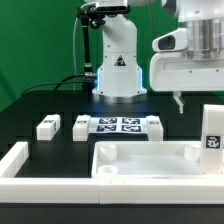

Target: Assemble desk

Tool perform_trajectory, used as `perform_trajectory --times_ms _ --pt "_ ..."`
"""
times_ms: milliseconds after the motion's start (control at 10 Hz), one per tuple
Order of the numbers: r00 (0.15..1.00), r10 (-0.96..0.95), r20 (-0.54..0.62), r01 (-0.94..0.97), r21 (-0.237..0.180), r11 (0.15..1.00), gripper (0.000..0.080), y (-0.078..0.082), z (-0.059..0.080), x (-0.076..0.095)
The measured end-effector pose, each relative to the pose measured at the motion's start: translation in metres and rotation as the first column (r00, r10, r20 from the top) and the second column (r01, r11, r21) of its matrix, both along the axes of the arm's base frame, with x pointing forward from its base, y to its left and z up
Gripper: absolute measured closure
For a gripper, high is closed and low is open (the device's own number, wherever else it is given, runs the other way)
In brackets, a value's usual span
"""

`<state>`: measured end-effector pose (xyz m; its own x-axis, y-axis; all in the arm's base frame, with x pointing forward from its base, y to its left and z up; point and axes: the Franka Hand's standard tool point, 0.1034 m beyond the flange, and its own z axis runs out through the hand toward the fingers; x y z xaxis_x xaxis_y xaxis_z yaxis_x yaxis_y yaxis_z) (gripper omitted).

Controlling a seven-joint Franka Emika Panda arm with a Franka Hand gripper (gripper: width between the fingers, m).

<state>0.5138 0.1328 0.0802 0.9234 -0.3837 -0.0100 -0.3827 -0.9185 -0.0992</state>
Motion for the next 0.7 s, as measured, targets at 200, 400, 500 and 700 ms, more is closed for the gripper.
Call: perform_trajectory --times_ms 200,400,500,700 --pt "0.992 0.128 0.010 -0.128 -0.004 0.992 0.0150 -0.001 0.001 0.001" --pt "0.968 0.249 0.020 -0.248 -0.010 0.969 0.0150 -0.002 0.000 0.001" --pt "0.946 0.323 0.023 -0.323 -0.015 0.946 0.0150 -0.005 -0.002 -0.001" --pt "0.869 0.494 -0.002 -0.494 -0.024 0.869 0.0150 -0.041 -0.017 -0.029"
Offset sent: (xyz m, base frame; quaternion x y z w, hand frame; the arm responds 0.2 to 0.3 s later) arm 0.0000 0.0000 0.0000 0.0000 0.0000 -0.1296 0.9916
